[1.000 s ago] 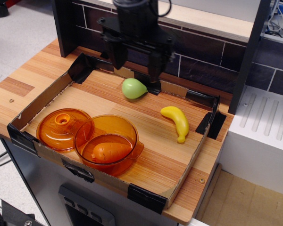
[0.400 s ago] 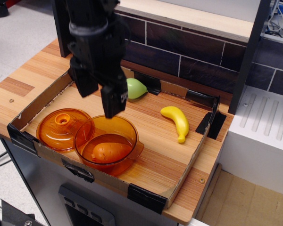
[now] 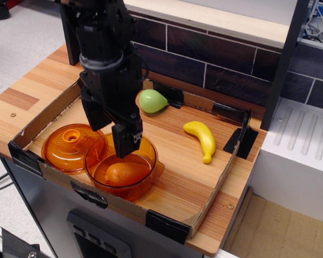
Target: Take carrot out of pot
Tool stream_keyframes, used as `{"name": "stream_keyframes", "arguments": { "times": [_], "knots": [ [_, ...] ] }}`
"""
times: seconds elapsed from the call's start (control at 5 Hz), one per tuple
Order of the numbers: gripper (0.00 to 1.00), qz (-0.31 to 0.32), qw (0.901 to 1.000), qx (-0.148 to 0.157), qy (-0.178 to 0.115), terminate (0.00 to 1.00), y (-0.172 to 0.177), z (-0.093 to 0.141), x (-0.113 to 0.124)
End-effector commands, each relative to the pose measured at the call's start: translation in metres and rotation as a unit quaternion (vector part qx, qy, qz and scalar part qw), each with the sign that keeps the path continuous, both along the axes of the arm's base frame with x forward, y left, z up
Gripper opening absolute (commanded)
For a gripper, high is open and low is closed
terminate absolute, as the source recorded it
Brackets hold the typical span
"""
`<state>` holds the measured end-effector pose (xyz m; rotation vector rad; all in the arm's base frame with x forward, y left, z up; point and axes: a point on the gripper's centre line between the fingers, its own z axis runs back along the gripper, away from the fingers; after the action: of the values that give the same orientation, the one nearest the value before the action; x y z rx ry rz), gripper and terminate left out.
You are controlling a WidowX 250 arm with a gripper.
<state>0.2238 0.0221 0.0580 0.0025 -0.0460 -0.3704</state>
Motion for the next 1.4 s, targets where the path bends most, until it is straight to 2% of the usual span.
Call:
{"name": "stream_keyframes", "arguments": {
  "times": [0.0, 0.6, 1.0, 1.2],
  "knots": [
    [1.0, 0.003, 0.9999, 0.007, -0.015, 0.0, 0.001, -0.012, 0.002],
    [1.0, 0.014, 0.9997, 0.018, -0.01, 0.0, 0.001, -0.03, 0.002],
    [1.0, 0.012, 0.9997, 0.02, 0.003, 0.0, -0.002, -0.039, -0.001],
    [1.0, 0.008, 0.9997, 0.023, -0.004, 0.0, -0.004, -0.04, -0.004]
  ]
}}
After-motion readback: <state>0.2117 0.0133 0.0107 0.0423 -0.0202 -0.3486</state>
